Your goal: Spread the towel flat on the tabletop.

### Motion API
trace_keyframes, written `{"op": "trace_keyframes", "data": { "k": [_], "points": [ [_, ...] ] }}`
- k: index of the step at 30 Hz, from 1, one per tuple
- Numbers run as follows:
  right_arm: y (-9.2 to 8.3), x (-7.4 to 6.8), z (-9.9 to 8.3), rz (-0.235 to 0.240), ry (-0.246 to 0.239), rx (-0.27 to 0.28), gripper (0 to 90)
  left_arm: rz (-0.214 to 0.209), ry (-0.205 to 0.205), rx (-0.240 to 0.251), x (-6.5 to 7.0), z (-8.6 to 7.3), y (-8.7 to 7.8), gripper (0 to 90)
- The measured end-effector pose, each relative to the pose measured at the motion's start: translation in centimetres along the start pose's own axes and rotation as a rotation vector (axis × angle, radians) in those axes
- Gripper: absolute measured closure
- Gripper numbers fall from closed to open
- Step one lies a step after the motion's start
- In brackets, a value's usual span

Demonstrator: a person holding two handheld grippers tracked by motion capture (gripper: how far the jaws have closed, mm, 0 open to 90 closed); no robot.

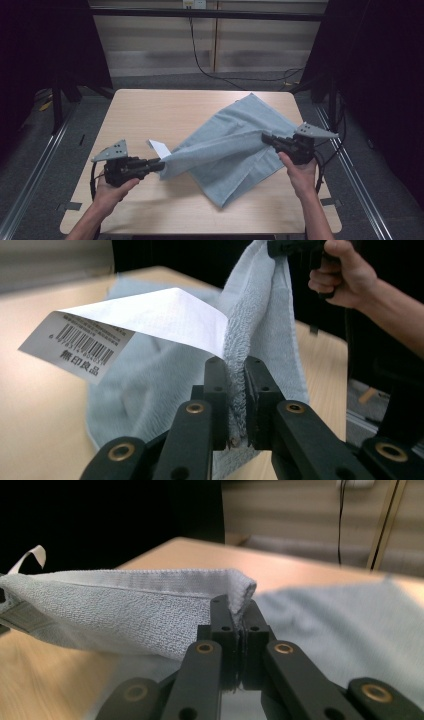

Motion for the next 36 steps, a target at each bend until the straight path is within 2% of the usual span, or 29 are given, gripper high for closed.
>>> {"op": "trace_keyframes", "data": {
  "k": [4,6,8,10,13,15,16,18,19,20,21,22,24,26,28,29,30,31,33,35,36],
  "points": [
    [-1.7,0.3,4.8,-0.019,-0.047,0.069,88.3,-0.001,0.052,0.055,1.4,3.5,-0.9,82.4],
    [-2.7,0.0,6.9,-0.015,-0.064,0.119,88.3,-0.002,0.07,0.082,2.0,4.6,-1.6,82.4],
    [-3.8,-0.7,8.3,0.0,-0.086,0.159,88.3,0.004,0.084,0.103,2.3,5.1,-2.5,82.0],
    [-4.8,-2.0,8.5,0.026,-0.111,0.176,88.3,0.028,0.095,0.085,2.2,4.2,-3.0,82.0],
    [-5.4,-4.2,5.8,0.072,-0.134,0.126,88.2,0.034,0.063,0.028,1.4,0.9,-3.0,82.0],
    [-5.7,-5.6,2.9,0.111,-0.108,0.093,88.2,0.025,0.017,-0.019,0.7,-2.2,-2.8,82.0],
    [-5.7,-6.4,1.3,0.132,-0.094,0.073,88.2,0.042,0.009,-0.051,0.2,-3.8,-2.7,82.0],
    [-5.7,-8.1,-2.0,0.175,-0.055,0.033,88.2,0.051,-0.034,-0.092,-0.6,-6.7,-2.4,81.7],
    [-5.6,-9.0,-3.5,0.188,-0.054,0.012,88.3,0.06,-0.043,-0.119,-1.0,-7.8,-2.3,81.6],
    [-5.5,-10.0,-4.9,0.189,-0.067,-0.01,88.3,0.081,-0.047,-0.146,-1.5,-8.8,-2.2,81.4],
    [-5.4,-11.1,-6.1,0.209,-0.064,-0.029,88.3,0.083,-0.059,-0.162,-1.7,-9.5,-2.3,81.4],
    [-5.3,-12.3,-7.3,0.237,-0.058,-0.059,88.3,0.068,-0.062,-0.179,-1.6,-10.1,-2.4,81.4],
    [-5.4,-14.2,-9.2,0.27,-0.083,-0.124,88.1,0.053,-0.055,-0.214,-1.0,-11.3,-2.8,81.4],
    [-6.0,-15.7,-10.3,0.323,-0.042,-0.132,86.2,0.03,-0.052,-0.226,-0.4,-12.2,-3.5,80.5],
    [-6.5,-16.8,-11.1,0.369,-0.032,-0.152,78.5,0.025,-0.066,-0.237,-0.4,-13.1,-4.1,77.9],
    [-6.6,-17.3,-11.4,0.403,-0.016,-0.161,72.7,0.015,-0.068,-0.235,-0.4,-13.2,-4.3,74.6],
    [-6.7,-17.7,-11.6,0.431,-0.021,-0.173,70.1,0.008,-0.071,-0.233,-0.5,-13.1,-4.6,70.9],
    [-6.6,-17.7,-11.6,0.426,-0.038,-0.182,67.2,0.007,-0.07,-0.219,-0.6,-12.8,-4.7,68.3],
    [-6.6,-17.4,-10.9,0.429,-0.031,-0.162,59.8,0.006,-0.082,-0.159,-0.9,-11.5,-5.1,63.4],
    [-6.6,-16.7,-10.0,0.389,-0.035,-0.143,57.3,-0.01,-0.082,-0.126,-1.3,-10.2,-5.2,61.9],
    [-6.5,-16.3,-9.6,0.384,-0.036,-0.132,56.9,0.016,-0.074,-0.118,-1.8,-9.7,-5.0,61.9]
  ]
}}
Point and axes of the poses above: each handheld gripper's, and its own axes: y roughly forward along the jaws, z roughly out of its top, x roughly to its right, the point moved 8 cm from there along y, roughly forward along the jaws, and after that the axes turned 12 degrees about -y, right-handed, at the moved point
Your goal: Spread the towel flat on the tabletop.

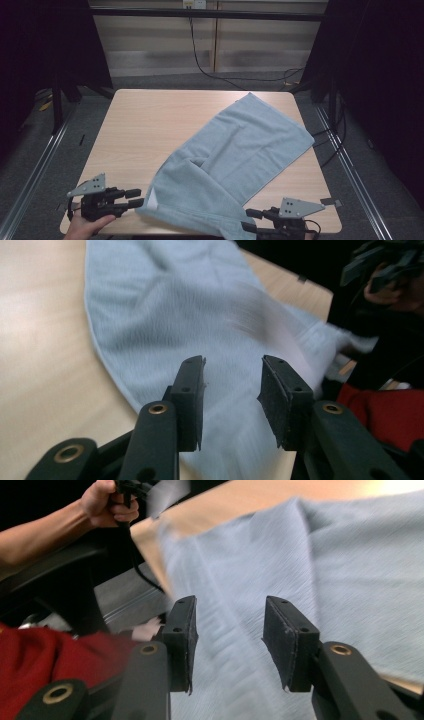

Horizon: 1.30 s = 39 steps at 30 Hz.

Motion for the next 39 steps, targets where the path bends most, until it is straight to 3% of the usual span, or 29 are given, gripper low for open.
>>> {"op": "trace_keyframes", "data": {
  "k": [4,6,7,11,12,14,15,17,19,20,22,24,28,30,33,34,39],
  "points": [
    [0.9,3.3,-0.3,-0.056,0.041,-0.024,62.7,0.063,-0.016,-0.021,-2.4,1.5,2.1,61.7],
    [2.0,5.5,-1.4,-0.093,0.069,-0.082,64.1,0.068,-0.029,-0.055,-3.3,1.7,3.9,59.5],
    [2.5,6.6,-2.1,-0.112,0.073,-0.116,63.8,0.093,-0.032,-0.077,-3.8,1.7,4.9,58.2],
    [4.0,9.3,-3.6,-0.165,0.07,-0.214,56.1,0.145,-0.006,-0.158,-4.9,1.4,8.2,50.3],
    [4.3,9.8,-3.9,-0.162,0.074,-0.227,55.1,0.143,-0.009,-0.173,-4.9,1.1,9.0,49.5],
    [4.9,10.5,-4.3,-0.185,0.07,-0.245,48.6,0.21,0.035,-0.24,-5.3,0.0,10.0,51.5],
    [5.2,10.6,-4.5,-0.185,0.056,-0.261,45.6,0.226,0.083,-0.227,-5.3,-0.2,10.1,54.8],
    [5.6,10.6,-5.0,-0.212,0.024,-0.303,41.0,0.249,0.102,-0.232,-5.3,-0.3,9.8,64.4],
    [5.9,10.4,-5.2,-0.238,-0.03,-0.322,45.7,0.255,0.122,-0.23,-5.2,-0.6,9.5,74.4],
    [5.9,10.4,-5.2,-0.267,-0.073,-0.341,52.3,0.254,0.119,-0.235,-5.0,-0.8,9.3,78.9],
    [5.7,10.2,-5.1,-0.271,-0.066,-0.342,71.6,0.246,0.113,-0.243,-4.6,-1.2,8.8,83.8],
    [5.3,10.3,-5.2,-0.27,-0.058,-0.349,82.7,0.23,0.096,-0.252,-4.2,-1.7,7.9,84.3],
    [3.7,10.6,-5.5,-0.267,-0.005,-0.324,85.2,0.191,0.076,-0.276,-2.8,-3.3,5.9,84.3],
    [2.4,10.8,-5.3,-0.274,0.007,-0.298,85.4,0.172,0.089,-0.296,-1.9,-4.2,5.1,84.3],
    [0.4,11.2,-5.2,-0.314,0.011,-0.287,85.5,0.125,0.065,-0.307,-0.6,-5.2,4.4,84.2],
    [-0.3,11.5,-5.2,-0.329,0.021,-0.281,85.4,0.118,0.074,-0.31,-0.2,-5.5,4.2,84.2],
    [-2.0,14.1,-5.3,-0.403,0.081,-0.251,83.4,0.03,0.056,-0.29,1.4,-5.6,3.8,81.3]
  ]
}}
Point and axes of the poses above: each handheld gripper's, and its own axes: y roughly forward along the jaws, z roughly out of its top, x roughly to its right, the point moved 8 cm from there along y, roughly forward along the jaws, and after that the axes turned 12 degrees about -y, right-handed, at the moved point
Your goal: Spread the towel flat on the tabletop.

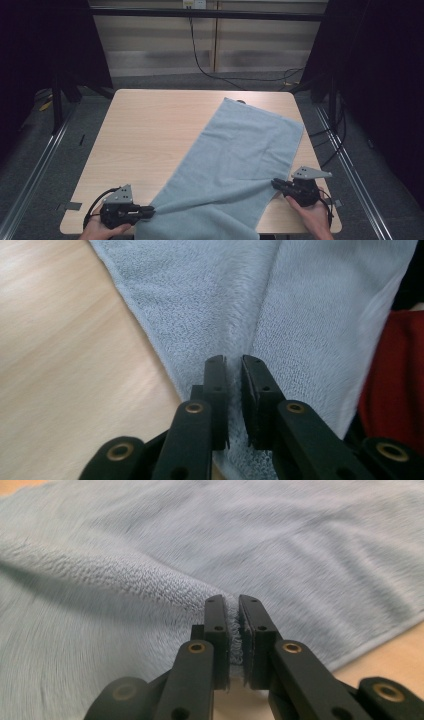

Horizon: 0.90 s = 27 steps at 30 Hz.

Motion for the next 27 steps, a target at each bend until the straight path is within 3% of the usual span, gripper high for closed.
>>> {"op": "trace_keyframes", "data": {
  "k": [3,5,8,11,12,13,15,16,20,23,24,26,27],
  "points": [
    [0.6,0.6,1.3,0.006,0.001,0.024,74.8,-0.03,-0.01,0.043,0.1,1.5,0.0,70.5],
    [0.7,0.5,2.8,0.031,0.023,0.088,72.9,-0.013,-0.006,0.065,-0.6,3.3,0.8,67.6],
    [1.1,0.0,4.6,0.042,0.009,0.119,68.6,0.013,-0.011,0.073,-2.1,6.4,2.5,65.6],
    [2.5,-0.6,5.0,0.065,0.0,0.096,64.1,0.051,-0.01,0.083,-3.9,9.1,4.4,61.2],
    [3.0,-0.8,4.9,0.074,-0.002,0.089,62.0,0.043,-0.033,0.092,-4.4,9.9,5.0,59.6],
    [3.4,-0.9,4.7,0.079,0.0,0.069,60.7,0.035,-0.056,0.093,-4.8,10.4,5.6,58.2],
    [4.0,-1.1,4.2,0.08,-0.01,0.039,58.5,0.076,-0.046,0.083,-5.8,11.0,7.0,55.2],
    [4.2,-1.1,4.0,0.082,-0.013,0.032,58.0,0.073,-0.054,0.073,-6.0,11.2,7.7,54.8],
    [4.2,-1.1,3.5,0.082,0.0,0.028,57.3,0.109,-0.007,0.011,-6.3,11.1,9.9,51.0],
    [3.9,-1.1,3.5,0.082,0.0,0.037,56.8,0.167,0.063,0.009,-6.2,11.0,9.9,55.8],
    [3.9,-1.1,3.5,0.086,0.001,0.04,57.4,0.192,0.092,0.007,-6.3,10.9,9.7,64.3],
    [3.9,-1.1,3.5,0.091,0.002,0.041,57.4,0.179,0.083,0.006,-6.4,10.6,9.3,78.9],
    [3.9,-1.1,3.5,0.089,-0.001,0.04,57.4,0.195,0.081,0.001,-6.5,10.4,9.0,83.0]
  ]
}}
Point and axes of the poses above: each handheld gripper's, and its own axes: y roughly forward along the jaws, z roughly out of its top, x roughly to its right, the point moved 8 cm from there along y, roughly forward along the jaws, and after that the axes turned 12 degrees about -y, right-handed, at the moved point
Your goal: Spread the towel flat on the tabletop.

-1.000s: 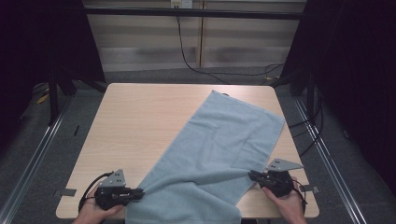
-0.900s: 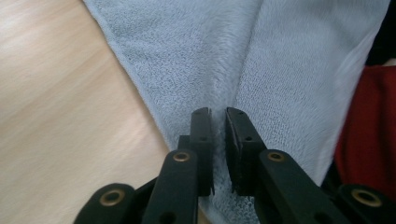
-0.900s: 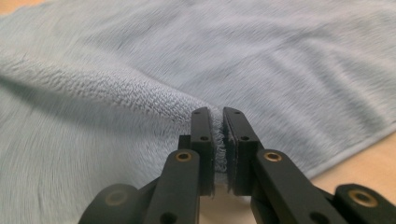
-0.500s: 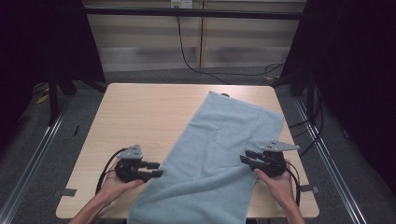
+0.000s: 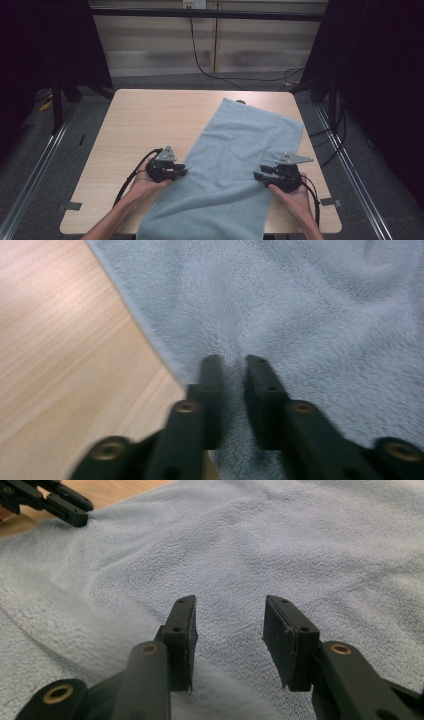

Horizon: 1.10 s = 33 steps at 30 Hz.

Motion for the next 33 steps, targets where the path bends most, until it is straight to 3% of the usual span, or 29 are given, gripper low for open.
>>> {"op": "trace_keyframes", "data": {
  "k": [2,6,9,11,13,15,20,23,25,28,30,33],
  "points": [
    [0.1,-0.2,-0.1,0.003,-0.001,-0.007,57.5,0.02,0.005,-0.013,-0.3,-0.5,-0.7,85.3],
    [0.4,-0.4,-0.1,0.008,-0.005,-0.015,57.4,-0.003,-0.059,0.009,-0.5,-2.3,-2.6,85.5],
    [0.7,-0.7,-0.1,0.014,-0.008,-0.022,57.0,0.004,-0.084,0.005,-0.4,-4.2,-4.5,85.5],
    [0.9,-1.0,-0.2,0.022,-0.021,-0.03,56.6,-0.003,-0.104,0.019,0.1,-5.6,-5.8,85.5],
    [1.2,-1.4,-0.2,0.033,-0.029,-0.039,56.5,-0.034,-0.141,0.02,0.9,-6.9,-6.9,85.6],
    [1.5,-2.0,-0.2,0.049,-0.042,-0.051,56.2,-0.026,-0.132,0.019,1.6,-7.9,-7.8,85.7],
    [2.4,-2.9,-0.2,0.073,-0.068,-0.072,53.9,-0.08,-0.149,0.007,3.1,-9.5,-9.1,85.6],
    [3.4,-3.3,-1.0,0.07,-0.093,-0.12,51.4,-0.1,-0.133,0.01,3.3,-9.4,-8.9,85.0],
    [3.6,-3.4,-0.8,0.06,-0.093,-0.116,51.8,-0.113,-0.128,0.028,3.0,-8.8,-8.6,80.8],
    [3.8,-3.5,-0.8,0.036,-0.136,-0.113,55.8,-0.088,-0.149,0.065,1.6,-6.9,-7.9,67.0],
    [4.0,-3.4,-0.7,0.031,-0.135,-0.113,61.3,-0.063,-0.163,0.09,0.4,-5.5,-7.3,60.1],
    [4.3,-3.2,-0.4,0.038,-0.137,-0.108,68.0,-0.029,-0.18,0.091,-1.7,-3.6,-5.9,54.8]
  ]
}}
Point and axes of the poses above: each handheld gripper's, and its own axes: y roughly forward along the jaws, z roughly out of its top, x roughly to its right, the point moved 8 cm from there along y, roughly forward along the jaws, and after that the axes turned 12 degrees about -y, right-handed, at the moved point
